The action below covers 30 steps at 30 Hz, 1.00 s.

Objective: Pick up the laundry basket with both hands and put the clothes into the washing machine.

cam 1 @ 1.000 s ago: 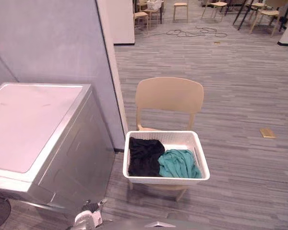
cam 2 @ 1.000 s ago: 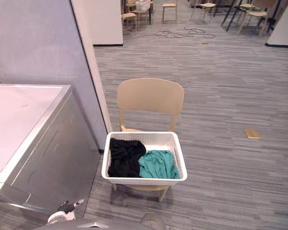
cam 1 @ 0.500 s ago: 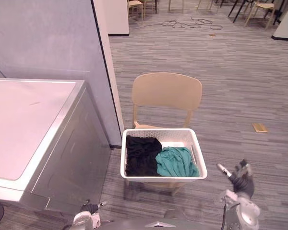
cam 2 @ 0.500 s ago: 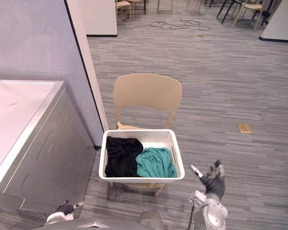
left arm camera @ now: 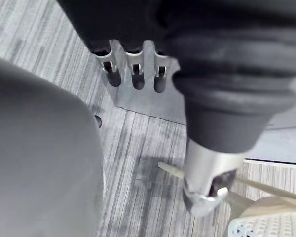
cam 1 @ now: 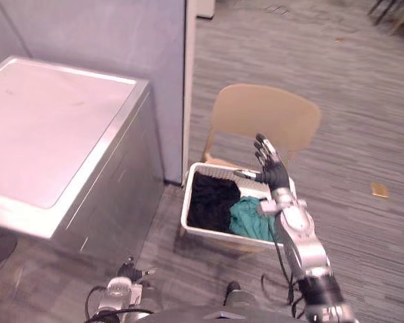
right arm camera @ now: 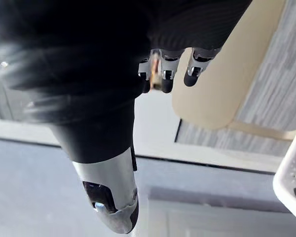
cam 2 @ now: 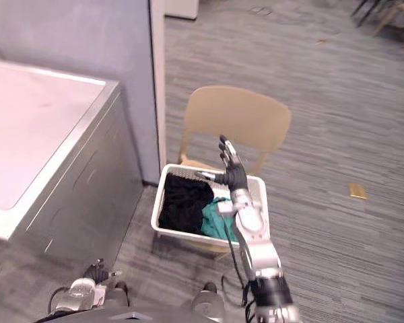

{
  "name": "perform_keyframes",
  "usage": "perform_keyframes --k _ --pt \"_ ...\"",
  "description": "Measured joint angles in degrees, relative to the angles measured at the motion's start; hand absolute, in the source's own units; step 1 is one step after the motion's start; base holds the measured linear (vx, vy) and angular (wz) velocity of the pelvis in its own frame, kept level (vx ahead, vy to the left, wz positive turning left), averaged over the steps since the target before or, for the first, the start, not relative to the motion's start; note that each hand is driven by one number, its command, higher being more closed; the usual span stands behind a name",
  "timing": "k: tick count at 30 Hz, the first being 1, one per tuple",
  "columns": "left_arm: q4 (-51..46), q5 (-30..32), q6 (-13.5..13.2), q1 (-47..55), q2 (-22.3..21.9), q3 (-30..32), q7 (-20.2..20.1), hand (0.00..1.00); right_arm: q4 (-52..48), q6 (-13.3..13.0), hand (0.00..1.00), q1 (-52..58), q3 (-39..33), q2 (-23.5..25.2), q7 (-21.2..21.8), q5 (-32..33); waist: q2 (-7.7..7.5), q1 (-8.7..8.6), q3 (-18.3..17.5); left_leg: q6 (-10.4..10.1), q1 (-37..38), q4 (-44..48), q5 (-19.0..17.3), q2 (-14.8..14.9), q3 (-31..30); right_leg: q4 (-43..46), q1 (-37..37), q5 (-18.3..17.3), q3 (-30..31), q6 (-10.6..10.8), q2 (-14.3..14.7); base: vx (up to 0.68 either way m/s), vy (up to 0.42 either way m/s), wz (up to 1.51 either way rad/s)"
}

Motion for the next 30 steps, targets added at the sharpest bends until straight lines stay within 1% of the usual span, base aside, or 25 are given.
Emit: perform_keyframes --k 1,2,4,5,7,9,10,11,14,16,20,24,30 --pt "-0.61 -0.72 -0.12 -0.96 0.05 0.05 0.05 0.0 3.48 0.06 0.0 -4.64 0.58 -1.97 -0.06 -1.42 0.28 0.59 1.91 0.04 -1.43 0.94 0.1 0.01 -0.39 1.01 -1.27 0.03 -0.08 -0.07 -0.02 -0.13 -0.011 0.21" --pt "-0.93 -0.99 -0.21 -1.3 0.1 0.07 0.06 0.0 5.4 0.19 0.0 -6.8 0.88 -2.73 -0.07 -1.78 0.41 0.78 2.67 0.07 -2.19 1.39 0.15 0.01 -0.82 1.41 -1.92 0.07 -0.08 -0.13 -0.04 -0.15 -0.009 0.13" --pt "-1.75 -2.78 -0.53 -2.82 0.69 0.2 0.24 0.0 11.74 0.91 0.0 -13.45 1.06 -5.2 -0.39 -1.91 0.57 1.5 5.85 0.14 -4.58 3.19 0.21 -0.02 -1.52 2.93 -3.74 0.11 -0.22 -0.2 -0.15 -0.12 0.001 0.09" --pt "-1.85 -2.95 -0.55 -3.3 0.85 0.34 0.35 0.0 13.68 1.08 0.0 -14.94 1.18 -5.87 -0.64 -1.91 0.59 1.72 6.71 0.14 -4.86 3.51 0.21 -0.02 -1.53 3.28 -4.03 0.1 -0.14 -0.23 -0.18 -0.14 0.012 0.01" --pt "-3.17 -3.74 -0.58 -4.01 1.77 0.72 1.21 0.0 20.97 1.95 0.0 -20.51 2.42 -9.27 -1.67 -1.9 0.7 2.04 9.1 0.19 -6.95 5.1 0.17 -0.07 -1.78 4.7 -6.02 0.06 0.01 -0.3 -0.38 -0.12 0.013 0.01" --pt "-3.4 -4.01 -0.58 -4.06 2.74 1.13 1.89 0.0 24.9 2.42 0.0 -22.93 2.81 -11.03 -2.39 -1.9 0.72 2.13 9.76 0.2 -8.69 5.85 0.17 -0.06 -1.91 5.54 -7.75 -0.01 0.19 -0.42 -0.43 -0.09 0.008 0.01" --pt "-1.96 -4.0 -0.38 -3.97 3.66 1.11 2.67 0.0 28.57 2.73 0.0 -24.56 2.84 -12.28 -2.52 -1.9 0.73 2.18 10.12 0.21 -10.25 6.4 0.18 -0.04 -2.36 6.36 -9.44 -0.11 0.25 -0.57 -0.46 -0.07 -0.002 0.02" --pt "-0.98 -4.03 -0.2 -3.93 4.05 1.13 2.85 0.0 29.83 3.11 0.0 -25.06 2.86 -12.89 -2.52 -1.9 0.83 2.2 10.31 0.21 -10.73 6.65 0.18 -0.04 -2.53 6.51 -9.82 -0.11 0.19 -0.58 -0.46 -0.03 -0.007 0.04" --pt "1.35 -6.18 0.19 -3.58 4.38 1.12 3.95 0.0 35.64 4.28 0.0 -28.01 3.43 -15.23 -2.55 -1.92 1.11 2.54 11.85 0.22 -13.01 7.8 0.17 0.02 -2.83 7.54 -11.96 -0.14 0.27 -0.64 -0.46 -0.01 0.001 0.0" --pt "1.91 -6.89 0.23 -3.59 4.43 0.93 3.98 0.0 35.82 4.64 0.0 -28.34 3.55 -15.4 -2.52 -1.94 1.11 2.89 12.34 0.23 -13.98 8.18 0.15 0.09 -2.76 8.13 -13.12 -0.23 0.44 -0.79 -0.46 -0.04 0.006 -0.02" --pt "1.91 -8.65 0.16 -3.73 4.51 -0.03 4.23 0.0 36.68 4.68 0.0 -28.41 7.25 -15.29 -2.27 -2.03 1.15 3.35 12.38 0.26 -15.79 8.86 0.15 0.12 -2.74 8.58 -14.81 -0.22 0.48 -0.86 -0.46 -0.01 0.001 0.0" --pt "1.93 -10.66 0.1 -3.87 4.53 -1.03 4.33 0.0 37.5 4.73 0.0 -28.41 7.7 -15.0 -2.18 -2.04 1.14 3.61 12.38 0.44 -17.37 9.81 -0.01 0.16 -2.95 8.73 -15.84 -0.09 0.29 -1.03 -0.44 0.0 0.0 0.0" --pt "1.94 -11.48 0.0 -3.87 4.55 -1.24 4.9 0.0 37.26 4.69 0.0 -28.4 7.67 -13.98 -2.4 -2.09 1.13 3.65 12.39 0.58 -18.38 10.55 -0.15 0.22 -3.06 9.14 -16.66 -0.03 0.28 -1.11 -0.43 0.0 0.0 0.0"
